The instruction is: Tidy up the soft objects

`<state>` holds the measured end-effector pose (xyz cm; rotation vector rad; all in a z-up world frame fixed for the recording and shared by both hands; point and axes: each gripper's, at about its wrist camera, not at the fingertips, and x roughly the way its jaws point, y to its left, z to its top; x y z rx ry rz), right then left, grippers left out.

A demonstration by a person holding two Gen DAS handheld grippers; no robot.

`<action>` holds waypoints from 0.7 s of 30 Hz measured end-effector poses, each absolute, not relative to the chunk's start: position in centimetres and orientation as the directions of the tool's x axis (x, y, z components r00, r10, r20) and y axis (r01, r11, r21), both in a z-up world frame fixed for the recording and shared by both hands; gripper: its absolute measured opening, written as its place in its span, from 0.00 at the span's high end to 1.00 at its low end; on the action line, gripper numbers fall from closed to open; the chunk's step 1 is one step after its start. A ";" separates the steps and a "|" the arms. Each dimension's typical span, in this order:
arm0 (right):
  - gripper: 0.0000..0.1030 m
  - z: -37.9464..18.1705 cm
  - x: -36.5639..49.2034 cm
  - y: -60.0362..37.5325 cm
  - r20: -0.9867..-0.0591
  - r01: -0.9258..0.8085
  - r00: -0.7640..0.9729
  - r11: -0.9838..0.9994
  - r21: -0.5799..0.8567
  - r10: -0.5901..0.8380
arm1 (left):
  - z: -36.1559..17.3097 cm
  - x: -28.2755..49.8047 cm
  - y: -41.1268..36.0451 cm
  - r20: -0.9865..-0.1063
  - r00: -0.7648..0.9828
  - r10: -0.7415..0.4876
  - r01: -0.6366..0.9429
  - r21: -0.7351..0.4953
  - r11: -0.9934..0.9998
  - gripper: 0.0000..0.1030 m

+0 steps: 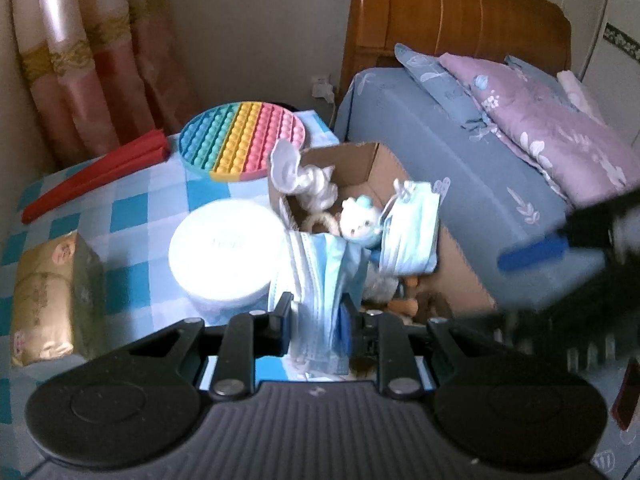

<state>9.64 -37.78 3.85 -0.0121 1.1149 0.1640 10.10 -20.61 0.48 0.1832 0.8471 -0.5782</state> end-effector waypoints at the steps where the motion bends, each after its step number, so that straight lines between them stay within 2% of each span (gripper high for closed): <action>1: 0.25 3.7 9.3 -37.8 -0.895 -0.138 0.425 0.987 0.079 0.132 | 0.6 10.3 -20.8 -0.749 0.520 -0.410 0.549 -0.074 0.832 0.79; 3: 0.25 3.4 8.8 -37.7 -0.894 -0.140 0.425 0.986 0.088 0.140 | 0.9 10.7 -21.6 -0.744 0.523 -0.416 0.550 -0.078 0.832 0.78; 5: 0.25 3.3 8.5 -37.6 -0.891 -0.141 0.429 0.985 0.094 0.147 | 1.1 11.2 -22.4 -0.739 0.516 -0.433 0.556 -0.096 0.826 0.71; 6: 0.25 3.3 8.4 -37.7 -0.888 -0.136 0.434 0.986 0.099 0.150 | 1.1 11.5 -22.8 -0.736 0.512 -0.442 0.557 -0.107 0.824 0.58; 7: 0.25 3.3 8.2 -37.8 -0.887 -0.130 0.436 0.986 0.107 0.154 | 1.2 11.8 -23.1 -0.732 0.513 -0.448 0.554 -0.116 0.824 0.39; 8: 0.25 3.3 8.2 -37.8 -0.886 -0.127 0.437 0.986 0.111 0.157 | 1.1 12.1 -23.4 -0.727 0.514 -0.456 0.551 -0.127 0.824 0.29; 9: 0.25 3.3 8.0 -37.7 -0.882 -0.122 0.444 0.986 0.114 0.157 | 1.1 12.2 -23.6 -0.721 0.520 -0.459 0.549 -0.130 0.826 0.14; 10: 0.24 3.3 7.9 -37.7 -0.879 -0.115 0.451 0.987 0.116 0.156 | 1.2 12.2 -23.7 -0.713 0.534 -0.453 0.541 -0.124 0.832 0.11; 12: 0.22 3.3 7.5 -37.6 -0.872 -0.106 0.465 0.988 0.116 0.153 | 1.3 11.9 -23.5 -0.689 0.574 -0.442 0.527 -0.102 0.844 0.10; 14: 0.16 3.3 7.1 -37.4 -0.859 -0.084 0.495 0.991 0.103 0.131 | 1.6 11.2 -23.1 -0.655 0.615 -0.438 0.525 -0.073 0.848 0.08; 16: 0.15 3.3 6.7 -37.0 -0.848 -0.052 0.520 0.995 0.089 0.103 | 1.8 10.5 -22.5 -0.642 0.638 -0.425 0.524 -0.041 0.850 0.02; 21: 0.09 3.0 5.4 -35.7 -0.817 0.057 0.577 0.997 0.054 0.012 | 2.5 8.3 -20.2 -0.608 0.706 -0.363 0.489 0.047 0.871 0.02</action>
